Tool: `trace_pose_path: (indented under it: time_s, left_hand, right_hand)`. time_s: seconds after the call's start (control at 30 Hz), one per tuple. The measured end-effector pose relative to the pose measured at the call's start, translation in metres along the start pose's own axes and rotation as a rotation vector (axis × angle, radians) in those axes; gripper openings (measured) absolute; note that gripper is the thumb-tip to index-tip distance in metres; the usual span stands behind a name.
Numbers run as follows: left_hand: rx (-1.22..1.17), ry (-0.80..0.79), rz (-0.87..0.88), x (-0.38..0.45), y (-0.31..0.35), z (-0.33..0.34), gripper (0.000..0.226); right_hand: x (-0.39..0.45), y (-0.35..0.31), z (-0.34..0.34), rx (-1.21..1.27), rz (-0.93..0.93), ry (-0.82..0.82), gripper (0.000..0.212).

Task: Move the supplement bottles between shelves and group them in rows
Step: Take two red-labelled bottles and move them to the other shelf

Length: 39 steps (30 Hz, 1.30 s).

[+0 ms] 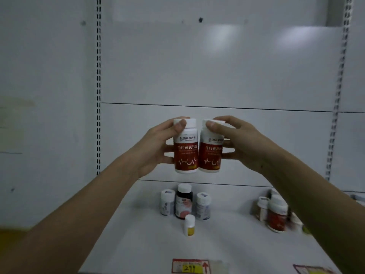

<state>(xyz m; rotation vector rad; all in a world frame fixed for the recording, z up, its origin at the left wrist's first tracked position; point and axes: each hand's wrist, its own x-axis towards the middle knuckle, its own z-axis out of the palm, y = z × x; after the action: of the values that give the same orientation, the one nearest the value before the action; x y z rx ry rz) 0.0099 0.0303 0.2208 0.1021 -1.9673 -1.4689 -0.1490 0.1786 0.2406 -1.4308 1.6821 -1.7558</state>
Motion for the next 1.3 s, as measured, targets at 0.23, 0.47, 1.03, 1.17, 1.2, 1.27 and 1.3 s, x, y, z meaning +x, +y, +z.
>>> trace_pose_path:
  time_s: [0.23, 0.47, 1.03, 1.17, 1.2, 1.27, 1.3]
  left_hand:
    - [0.028, -0.07, -0.034, -0.007, 0.012, 0.088, 0.042]
    - [-0.021, -0.132, -0.062, 0.001, -0.003, 0.169, 0.042]
    - [-0.168, -0.16, -0.209, 0.047, -0.109, 0.236, 0.058]
    - [-0.205, -0.131, -0.216, 0.06, -0.139, 0.242, 0.056]
    - [-0.225, -0.126, -0.217, 0.061, -0.147, 0.244, 0.057]
    - [-0.268, -0.124, -0.218, 0.062, -0.163, 0.249, 0.059]
    - [-0.286, -0.125, -0.22, 0.062, -0.17, 0.251, 0.059]
  right_hand:
    - [-0.065, -0.008, -0.068, -0.051, 0.015, 0.057, 0.036]
    - [-0.112, 0.006, -0.131, -0.077, 0.048, 0.161, 0.038]
    - [-0.097, 0.112, -0.196, -0.129, 0.141, 0.2, 0.042]
    - [-0.084, 0.139, -0.205, -0.205, 0.144, 0.18, 0.041]
    - [-0.083, 0.146, -0.207, -0.22, 0.138, 0.177, 0.045]
    - [-0.082, 0.161, -0.209, -0.215, 0.13, 0.188, 0.055]
    - [-0.083, 0.17, -0.21, -0.203, 0.133, 0.197, 0.057]
